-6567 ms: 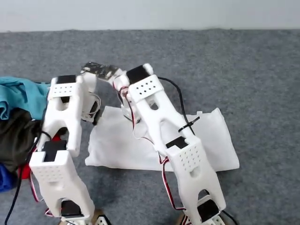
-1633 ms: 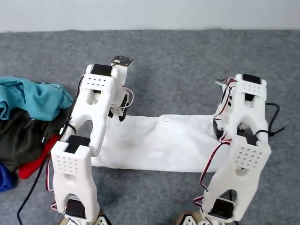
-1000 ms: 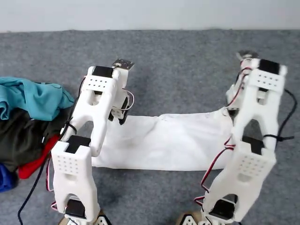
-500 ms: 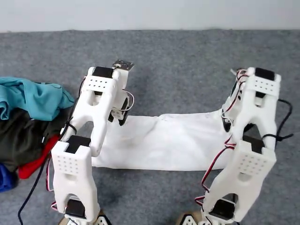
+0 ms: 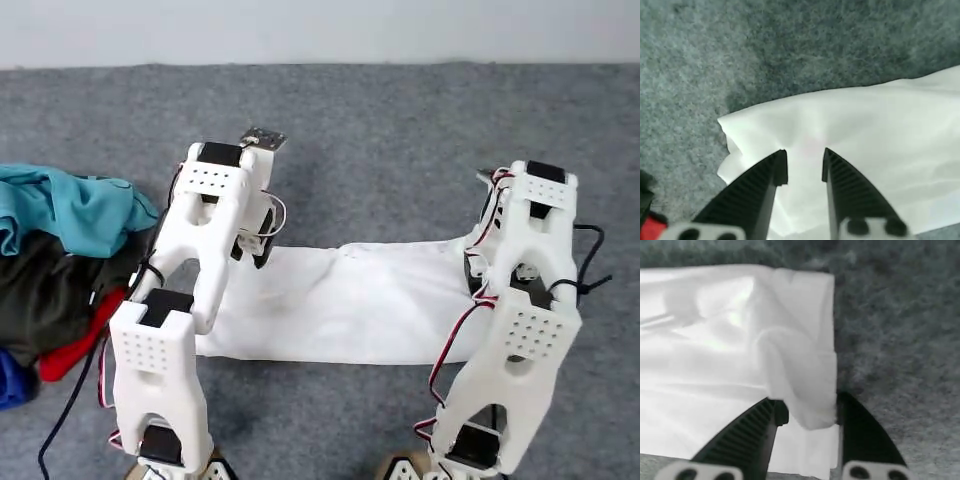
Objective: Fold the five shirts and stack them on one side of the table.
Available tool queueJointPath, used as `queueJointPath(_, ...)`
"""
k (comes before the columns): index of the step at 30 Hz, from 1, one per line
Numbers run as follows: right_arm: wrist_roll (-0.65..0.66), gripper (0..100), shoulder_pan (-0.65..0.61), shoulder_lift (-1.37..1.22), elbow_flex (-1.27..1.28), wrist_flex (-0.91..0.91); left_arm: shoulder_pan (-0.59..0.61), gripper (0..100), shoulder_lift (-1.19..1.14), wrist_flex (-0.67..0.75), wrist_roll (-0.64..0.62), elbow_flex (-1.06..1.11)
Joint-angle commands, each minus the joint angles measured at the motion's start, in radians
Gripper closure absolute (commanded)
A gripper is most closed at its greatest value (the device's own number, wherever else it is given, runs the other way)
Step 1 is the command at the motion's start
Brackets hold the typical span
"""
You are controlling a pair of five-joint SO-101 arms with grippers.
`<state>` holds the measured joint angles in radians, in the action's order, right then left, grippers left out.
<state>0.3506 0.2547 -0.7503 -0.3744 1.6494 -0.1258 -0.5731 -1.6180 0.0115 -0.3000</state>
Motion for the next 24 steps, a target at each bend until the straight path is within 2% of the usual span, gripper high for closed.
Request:
queueJointPath(1, 0.02, 98.6, -0.097, -0.03, 0.011, 0.045, -0.006, 87, 0.043, -0.005, -0.003, -0.002)
queueJointPath(5, 0.023, 99.0, -0.114, -0.027, 0.006, 0.056, -0.006, 87, 0.043, -0.006, -0.003, -0.002)
queueJointPath(13, 0.025, 98.8, -0.068, -0.001, 0.006, 0.062, -0.006, 87, 0.043, -0.006, -0.003, -0.002)
queueJointPath(24, 0.183, 98.8, 0.166, 0.214, 0.006, 0.033, -0.006, 87, 0.043, -0.006, -0.003, -0.002)
